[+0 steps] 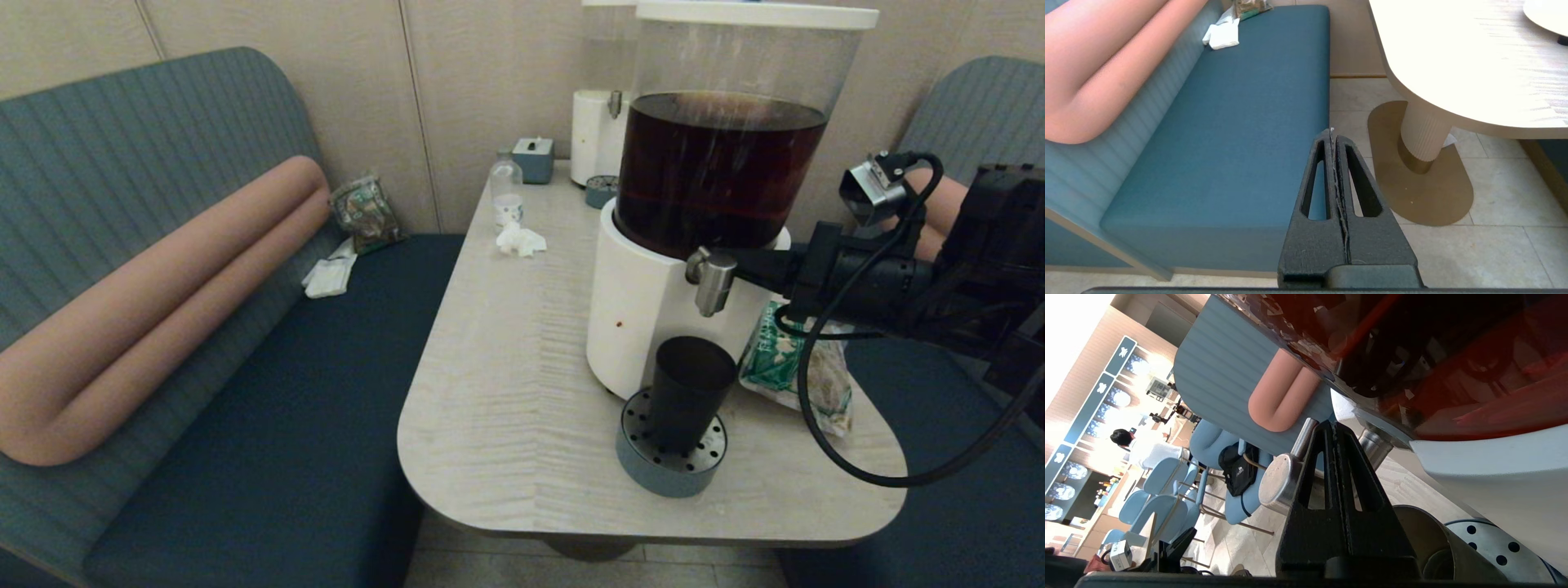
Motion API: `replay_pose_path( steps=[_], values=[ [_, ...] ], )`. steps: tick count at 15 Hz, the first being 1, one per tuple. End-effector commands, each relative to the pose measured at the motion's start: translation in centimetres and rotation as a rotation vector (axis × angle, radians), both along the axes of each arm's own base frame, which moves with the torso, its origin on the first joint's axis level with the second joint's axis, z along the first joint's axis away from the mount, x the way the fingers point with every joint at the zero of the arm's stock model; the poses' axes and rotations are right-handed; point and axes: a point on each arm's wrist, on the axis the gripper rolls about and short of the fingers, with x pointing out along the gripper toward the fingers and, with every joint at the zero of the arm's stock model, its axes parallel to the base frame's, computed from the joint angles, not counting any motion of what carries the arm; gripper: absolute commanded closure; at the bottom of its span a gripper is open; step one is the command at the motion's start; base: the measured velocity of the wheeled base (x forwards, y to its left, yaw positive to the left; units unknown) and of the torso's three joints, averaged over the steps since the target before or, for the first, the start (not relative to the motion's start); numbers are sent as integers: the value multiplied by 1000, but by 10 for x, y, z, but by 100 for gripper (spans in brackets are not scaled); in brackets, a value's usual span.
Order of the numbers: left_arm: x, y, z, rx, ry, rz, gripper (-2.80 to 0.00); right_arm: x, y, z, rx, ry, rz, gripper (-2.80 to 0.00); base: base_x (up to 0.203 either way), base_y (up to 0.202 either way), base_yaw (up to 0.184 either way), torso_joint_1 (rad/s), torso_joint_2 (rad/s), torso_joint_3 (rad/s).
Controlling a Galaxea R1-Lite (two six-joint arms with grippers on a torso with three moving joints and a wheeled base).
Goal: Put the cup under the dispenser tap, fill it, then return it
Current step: Turn on the faucet
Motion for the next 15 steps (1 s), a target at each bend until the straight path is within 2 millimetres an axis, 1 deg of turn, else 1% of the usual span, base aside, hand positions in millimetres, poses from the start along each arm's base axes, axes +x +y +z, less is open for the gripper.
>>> replay_pose_path(
  steps=[1,10,15],
  values=[
    [0,0,0,0,2,-1,0,1,3,0,3,-1,15,0,0,0,0,0,0,0],
    [0,0,0,0,2,-1,0,3,4,10,12,-37,20,0,0,0,0,0,0,0],
    [0,0,0,0,2,-1,0,5,6,8,11,-32,28,0,0,0,0,0,0,0]
  ],
)
